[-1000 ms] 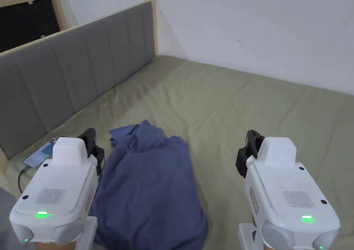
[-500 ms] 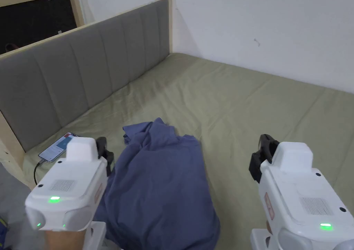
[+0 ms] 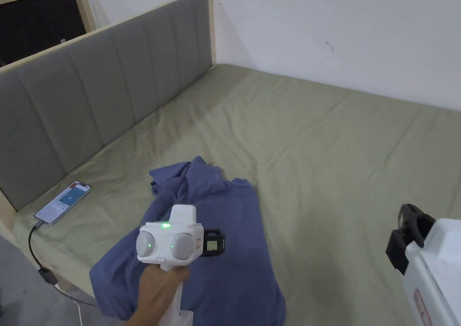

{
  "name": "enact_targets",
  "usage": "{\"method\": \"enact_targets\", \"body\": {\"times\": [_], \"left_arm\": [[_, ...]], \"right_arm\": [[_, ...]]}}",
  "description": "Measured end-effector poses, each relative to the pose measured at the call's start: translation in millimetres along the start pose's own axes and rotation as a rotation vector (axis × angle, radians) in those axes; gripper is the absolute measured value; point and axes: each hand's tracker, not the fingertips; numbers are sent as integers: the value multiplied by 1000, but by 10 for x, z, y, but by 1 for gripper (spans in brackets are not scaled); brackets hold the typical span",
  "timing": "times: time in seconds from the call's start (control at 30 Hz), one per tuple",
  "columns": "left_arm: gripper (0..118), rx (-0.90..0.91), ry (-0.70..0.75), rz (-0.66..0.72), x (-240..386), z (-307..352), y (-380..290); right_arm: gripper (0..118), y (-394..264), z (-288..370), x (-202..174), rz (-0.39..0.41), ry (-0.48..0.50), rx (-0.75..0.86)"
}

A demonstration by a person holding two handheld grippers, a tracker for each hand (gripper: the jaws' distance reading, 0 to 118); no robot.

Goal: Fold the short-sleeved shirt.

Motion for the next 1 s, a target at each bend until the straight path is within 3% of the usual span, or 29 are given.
{"method": "enact_targets", "body": {"times": [0.17,0.23,0.3,0.37,0.47,0.5,0.57,0.63,0.77,1.0], "left_arm": [[115,-159,-5,-6,57,-524,-73],[105,-178,-2,4,72,-668,-123],[87,-193,-16,8,89,-741,-199],[83,-170,-7,-34,128,-652,-199],[23,-154,-77,-78,203,-561,-163],[13,-151,-49,-112,233,-548,-160],[9,-159,-56,-138,234,-546,-158],[5,-128,-99,-80,162,-406,-113],[4,-34,-240,24,37,29,14],[4,137,-428,35,188,921,517]], "right_arm": [[0,-145,-70,268,-19,-56,-48],[0,-205,-92,348,-23,-75,-71],[0,-252,-106,410,-24,-88,-86],[0,-277,-116,451,-24,-92,-100],[0,-278,-108,474,-31,-94,-103],[0,-270,-105,474,-34,-93,-101],[0,-242,-82,476,-42,-90,-94],[0,-215,-27,478,-49,-88,-83],[0,-162,73,504,-50,-85,-63],[0,-69,327,610,-61,-104,-23]]}}
